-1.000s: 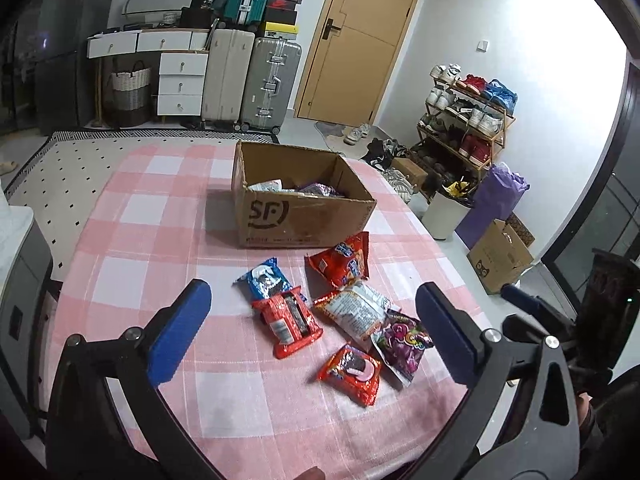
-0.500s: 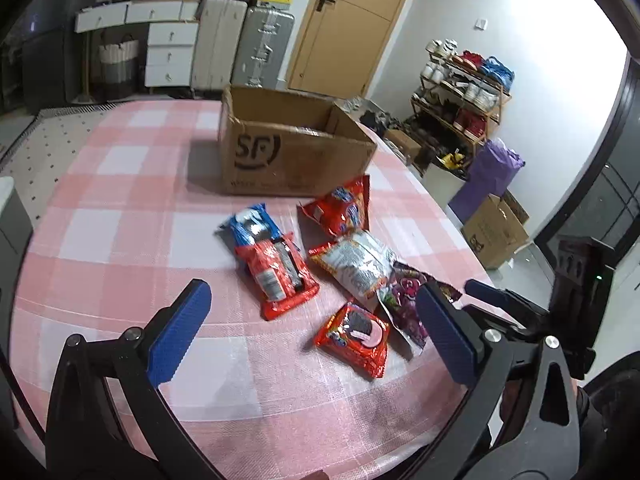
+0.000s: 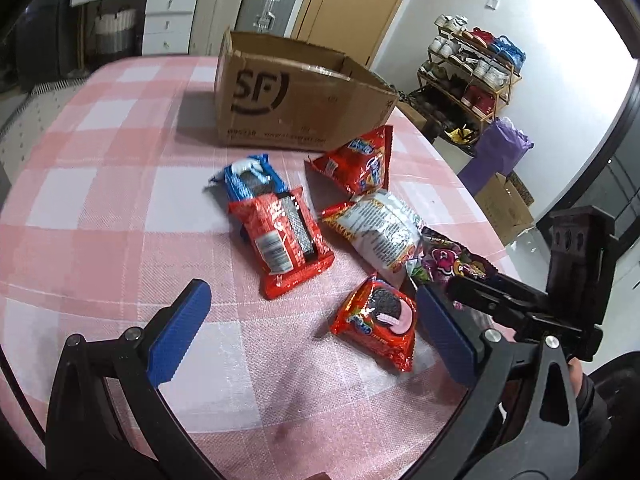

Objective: Organize snacks
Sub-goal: 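Grasp the purple candy bag with the right gripper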

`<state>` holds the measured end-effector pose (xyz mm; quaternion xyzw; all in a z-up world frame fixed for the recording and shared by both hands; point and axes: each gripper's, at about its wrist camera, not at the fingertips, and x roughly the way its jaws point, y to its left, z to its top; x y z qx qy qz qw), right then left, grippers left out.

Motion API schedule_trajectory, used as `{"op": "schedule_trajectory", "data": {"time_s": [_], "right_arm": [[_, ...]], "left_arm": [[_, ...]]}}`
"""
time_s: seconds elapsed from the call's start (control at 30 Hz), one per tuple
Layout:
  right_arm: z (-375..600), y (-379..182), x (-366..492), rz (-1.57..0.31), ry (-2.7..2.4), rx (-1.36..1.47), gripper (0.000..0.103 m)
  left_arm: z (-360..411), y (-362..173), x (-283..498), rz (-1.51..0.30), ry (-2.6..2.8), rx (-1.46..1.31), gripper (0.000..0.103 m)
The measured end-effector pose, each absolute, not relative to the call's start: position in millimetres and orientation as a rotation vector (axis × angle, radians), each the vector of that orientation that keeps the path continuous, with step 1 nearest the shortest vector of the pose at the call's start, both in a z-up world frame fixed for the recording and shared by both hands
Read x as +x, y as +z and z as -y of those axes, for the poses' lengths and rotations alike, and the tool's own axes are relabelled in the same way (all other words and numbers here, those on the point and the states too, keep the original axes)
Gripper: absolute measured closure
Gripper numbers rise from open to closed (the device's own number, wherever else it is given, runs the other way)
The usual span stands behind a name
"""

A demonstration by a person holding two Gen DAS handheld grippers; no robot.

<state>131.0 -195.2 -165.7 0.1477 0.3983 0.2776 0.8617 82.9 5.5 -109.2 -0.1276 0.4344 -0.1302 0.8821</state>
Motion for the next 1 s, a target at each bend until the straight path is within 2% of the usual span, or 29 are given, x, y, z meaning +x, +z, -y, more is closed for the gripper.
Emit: {"op": "schedule_trajectory", "data": {"time_s": [0.13, 0.2, 0.33, 0.4, 0.6, 1.0], "right_arm": [[195, -171, 132, -0.852, 0.580, 0.319, 0.032], [194, -171, 132, -0.847, 0.589, 0.318, 0.042], [193, -173, 132, -0.841, 0.599, 0.318, 0.047], [195, -174, 133, -0.842, 0.603, 0.325, 0.056], [202, -174, 129, -0.831, 0.610, 0.353, 0.059], [233, -155, 110, -0.735, 0.584, 0.379, 0.059]], "left_arm": [[-6, -119, 91, -0.929, -0.272, -0.274, 0.001], [-5, -123, 92, -0.937, -0.273, -0.272, 0.001], [-2, -130, 98, -0.957, -0.273, -0.270, 0.001], [-2, -131, 98, -0.960, -0.273, -0.271, 0.001], [3, -130, 96, -0.966, -0.277, -0.257, 0.001], [47, -137, 94, -1.028, -0.361, -0.170, 0.001]]}}
